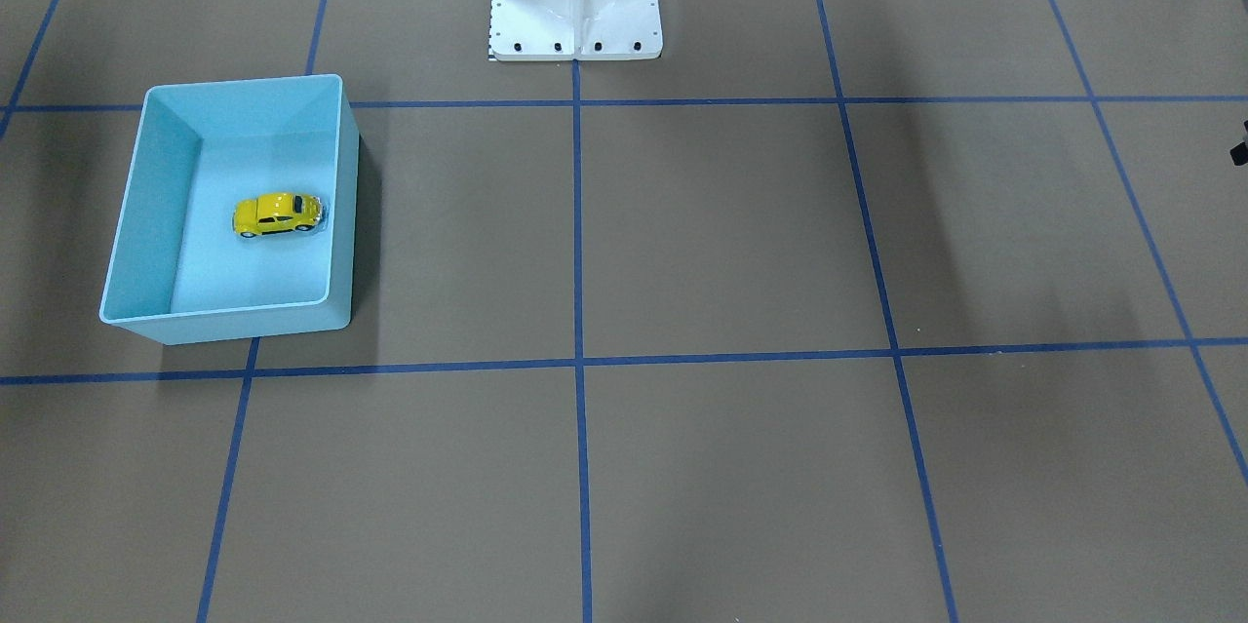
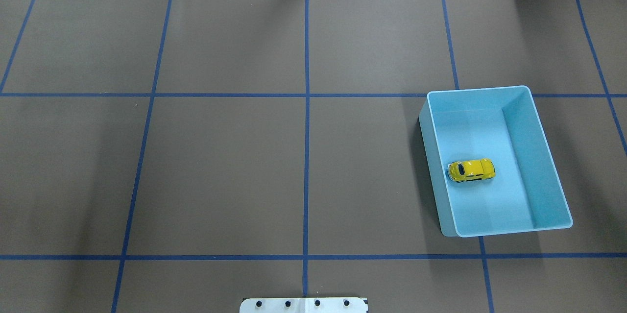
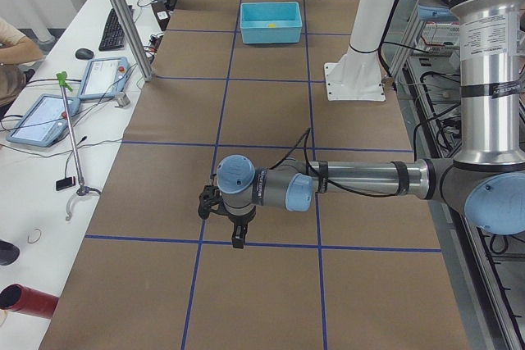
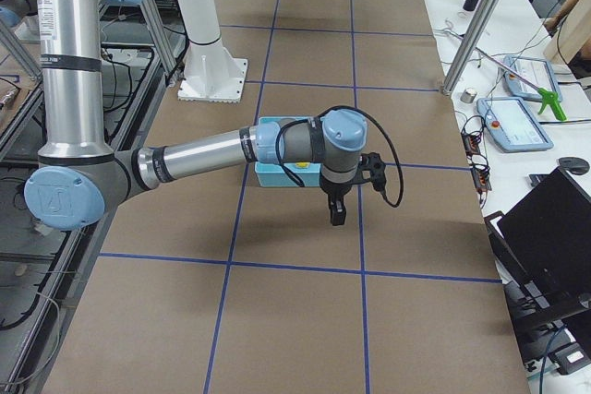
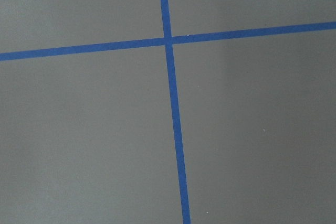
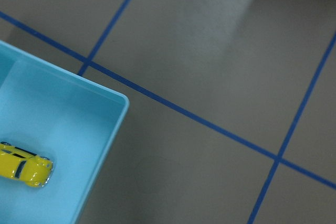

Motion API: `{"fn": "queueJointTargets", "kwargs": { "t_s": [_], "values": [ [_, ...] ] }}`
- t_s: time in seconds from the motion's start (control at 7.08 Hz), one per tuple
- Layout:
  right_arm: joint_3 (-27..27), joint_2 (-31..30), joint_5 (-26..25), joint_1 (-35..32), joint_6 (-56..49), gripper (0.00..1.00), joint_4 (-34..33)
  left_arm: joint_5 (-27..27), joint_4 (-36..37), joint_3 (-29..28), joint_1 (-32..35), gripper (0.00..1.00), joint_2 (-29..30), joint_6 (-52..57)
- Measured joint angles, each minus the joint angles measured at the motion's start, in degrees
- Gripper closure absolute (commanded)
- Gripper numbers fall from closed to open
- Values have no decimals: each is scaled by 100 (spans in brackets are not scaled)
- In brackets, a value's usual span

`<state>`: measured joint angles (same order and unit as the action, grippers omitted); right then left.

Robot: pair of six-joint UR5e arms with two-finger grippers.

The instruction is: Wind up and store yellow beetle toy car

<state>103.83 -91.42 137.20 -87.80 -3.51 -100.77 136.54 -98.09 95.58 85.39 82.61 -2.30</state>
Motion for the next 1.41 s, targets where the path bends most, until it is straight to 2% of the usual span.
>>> {"fn": "queueJointTargets", "kwargs": {
  "t_s": [0.28,0.99,1.41],
  "values": [
    [-331,-34,-57,-37,-35,0,7,17,-6,12,0,0,9,-1],
    [-385,-83,-157,-44,-53,0,18,32,-5,36,3,0,1,10],
    [-392,-333,-158,-44,-47,0,475,39,-8,61,11,0,0,5]
  ]
}}
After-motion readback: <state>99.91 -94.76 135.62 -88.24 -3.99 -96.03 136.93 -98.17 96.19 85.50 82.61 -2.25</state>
